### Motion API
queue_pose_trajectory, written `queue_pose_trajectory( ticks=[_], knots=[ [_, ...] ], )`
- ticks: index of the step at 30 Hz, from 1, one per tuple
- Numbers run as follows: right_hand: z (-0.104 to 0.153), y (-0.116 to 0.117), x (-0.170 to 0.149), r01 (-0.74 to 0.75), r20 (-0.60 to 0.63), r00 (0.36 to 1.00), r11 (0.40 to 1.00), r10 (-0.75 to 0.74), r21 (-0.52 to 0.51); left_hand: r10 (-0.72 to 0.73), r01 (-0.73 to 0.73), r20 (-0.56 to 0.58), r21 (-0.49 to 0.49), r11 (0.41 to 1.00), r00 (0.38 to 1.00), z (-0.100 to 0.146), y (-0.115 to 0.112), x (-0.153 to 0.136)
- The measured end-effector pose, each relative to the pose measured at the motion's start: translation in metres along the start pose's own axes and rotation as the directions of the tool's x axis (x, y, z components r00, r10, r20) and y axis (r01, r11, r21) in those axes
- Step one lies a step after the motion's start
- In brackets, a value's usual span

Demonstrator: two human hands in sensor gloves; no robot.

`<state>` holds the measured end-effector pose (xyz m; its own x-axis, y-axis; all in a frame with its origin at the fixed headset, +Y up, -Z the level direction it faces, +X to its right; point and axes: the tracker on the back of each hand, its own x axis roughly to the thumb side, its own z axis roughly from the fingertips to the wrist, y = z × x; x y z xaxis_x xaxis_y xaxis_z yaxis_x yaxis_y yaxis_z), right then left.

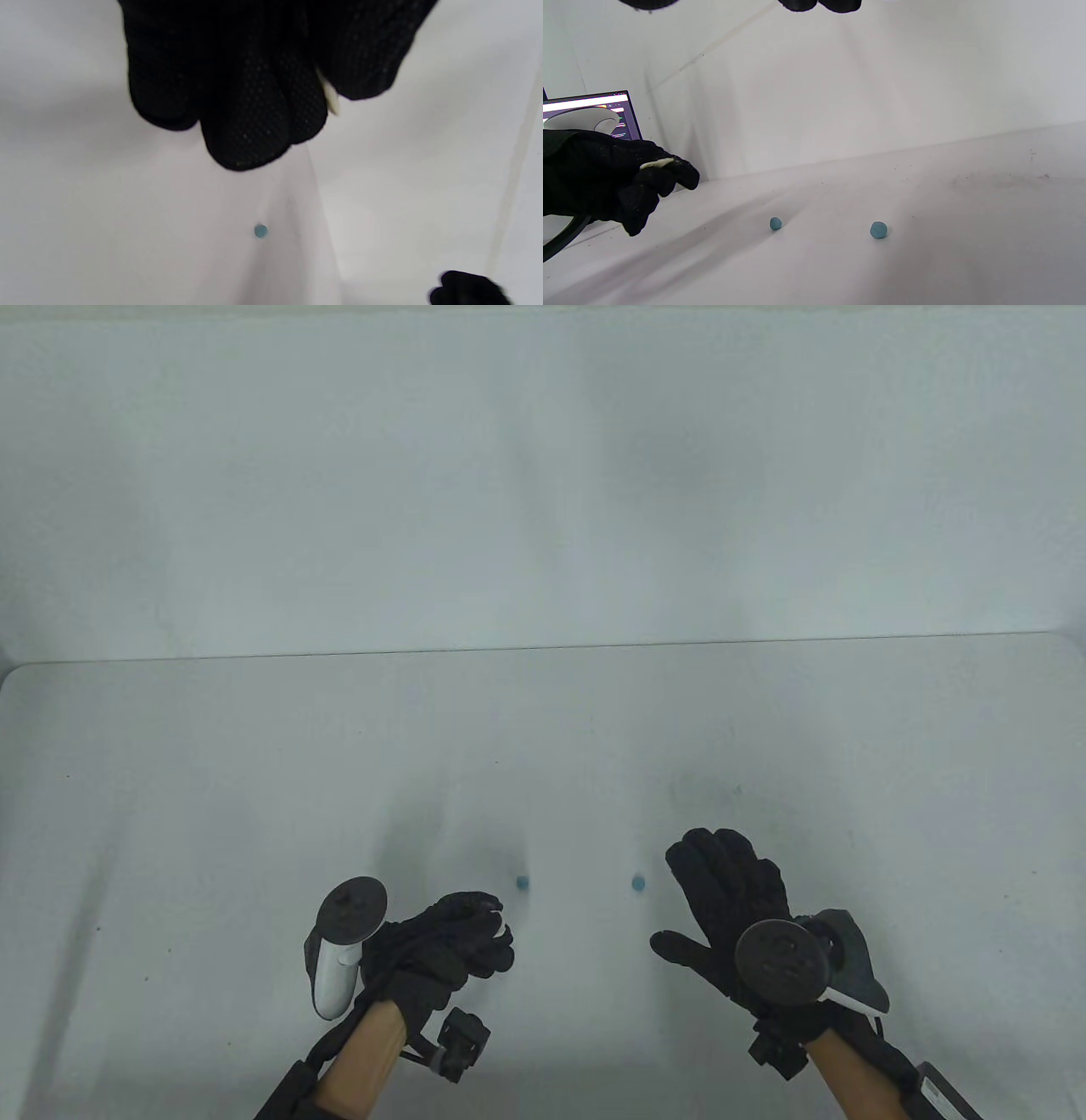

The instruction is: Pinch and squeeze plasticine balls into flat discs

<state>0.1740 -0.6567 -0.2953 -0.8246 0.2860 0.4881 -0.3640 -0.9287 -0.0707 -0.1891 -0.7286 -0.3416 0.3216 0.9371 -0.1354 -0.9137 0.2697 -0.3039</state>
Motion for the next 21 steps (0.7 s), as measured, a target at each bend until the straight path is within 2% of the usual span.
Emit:
queue_pose_trajectory(
  ticks=[3,8,13,16,19,21],
  knots=[
    [0.000,-0.001,0.000,0.001,0.000,1.000,1.000,-0.001,-0.003,-0.051,0.051,-0.020,0.003,0.999,0.999,-0.001,0.000,-0.002],
    [0.001,-0.001,0.000,0.005,-0.001,1.000,1.000,-0.005,-0.009,-0.039,0.036,-0.077,-0.046,0.998,0.996,-0.004,-0.002,-0.005],
    [0.001,0.000,-0.001,0.009,-0.003,1.000,1.000,-0.009,-0.002,-0.223,0.216,-0.140,-0.067,0.974,0.965,-0.009,-0.004,-0.003],
    [0.001,0.000,-0.001,0.015,-0.002,1.000,1.000,-0.015,-0.002,-0.383,0.375,-0.163,-0.080,0.923,0.909,-0.013,-0.007,-0.002],
    [0.001,0.000,-0.001,0.009,0.000,1.000,1.000,-0.009,0.000,-0.553,0.549,-0.181,-0.078,0.832,0.813,-0.016,-0.011,-0.004],
    [0.001,0.000,-0.001,0.012,0.004,1.000,1.000,-0.012,-0.002,-0.618,0.615,-0.193,-0.082,0.784,0.762,-0.017,-0.014,-0.006]
  ],
)
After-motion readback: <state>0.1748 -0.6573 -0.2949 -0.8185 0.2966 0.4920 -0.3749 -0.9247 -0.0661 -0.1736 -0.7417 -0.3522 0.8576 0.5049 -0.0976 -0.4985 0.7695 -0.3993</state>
